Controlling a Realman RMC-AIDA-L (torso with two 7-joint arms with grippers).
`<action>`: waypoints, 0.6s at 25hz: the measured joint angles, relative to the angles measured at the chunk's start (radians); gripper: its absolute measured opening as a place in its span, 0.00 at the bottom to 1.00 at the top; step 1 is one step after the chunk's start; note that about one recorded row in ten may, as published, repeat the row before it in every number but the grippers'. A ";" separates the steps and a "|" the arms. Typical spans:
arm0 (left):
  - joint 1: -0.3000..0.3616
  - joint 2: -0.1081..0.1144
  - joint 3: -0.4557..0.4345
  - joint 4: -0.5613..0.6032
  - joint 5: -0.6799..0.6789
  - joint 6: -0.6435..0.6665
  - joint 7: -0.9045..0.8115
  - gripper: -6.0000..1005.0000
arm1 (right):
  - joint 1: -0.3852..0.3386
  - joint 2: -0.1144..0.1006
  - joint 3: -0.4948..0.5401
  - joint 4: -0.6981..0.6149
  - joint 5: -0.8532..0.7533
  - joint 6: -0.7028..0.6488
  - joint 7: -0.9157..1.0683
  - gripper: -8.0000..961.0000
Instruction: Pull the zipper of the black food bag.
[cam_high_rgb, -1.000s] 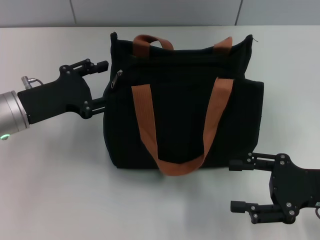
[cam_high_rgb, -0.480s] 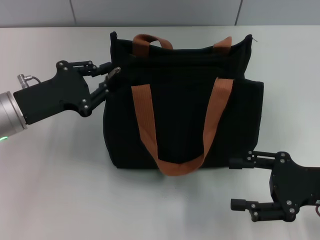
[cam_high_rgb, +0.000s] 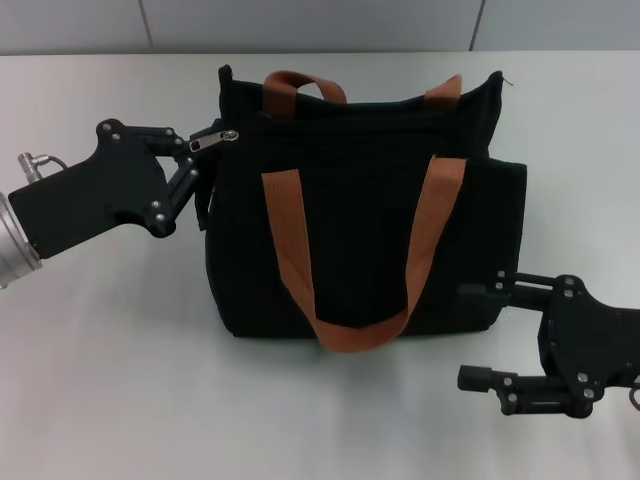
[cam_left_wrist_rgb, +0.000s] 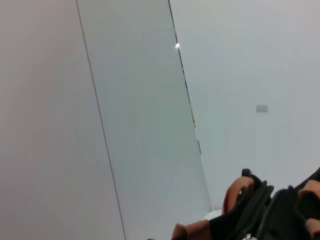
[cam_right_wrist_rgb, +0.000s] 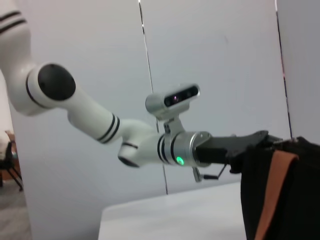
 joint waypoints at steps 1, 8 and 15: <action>0.003 -0.001 0.000 -0.002 -0.002 0.011 0.015 0.05 | 0.005 0.000 0.000 0.002 0.006 -0.004 0.013 0.79; 0.003 -0.004 0.005 -0.011 -0.010 0.025 0.027 0.03 | 0.048 0.001 -0.002 0.028 0.094 -0.033 0.176 0.79; -0.009 -0.006 0.002 -0.044 -0.012 0.023 0.061 0.03 | 0.125 -0.003 -0.005 0.021 0.238 -0.041 0.523 0.79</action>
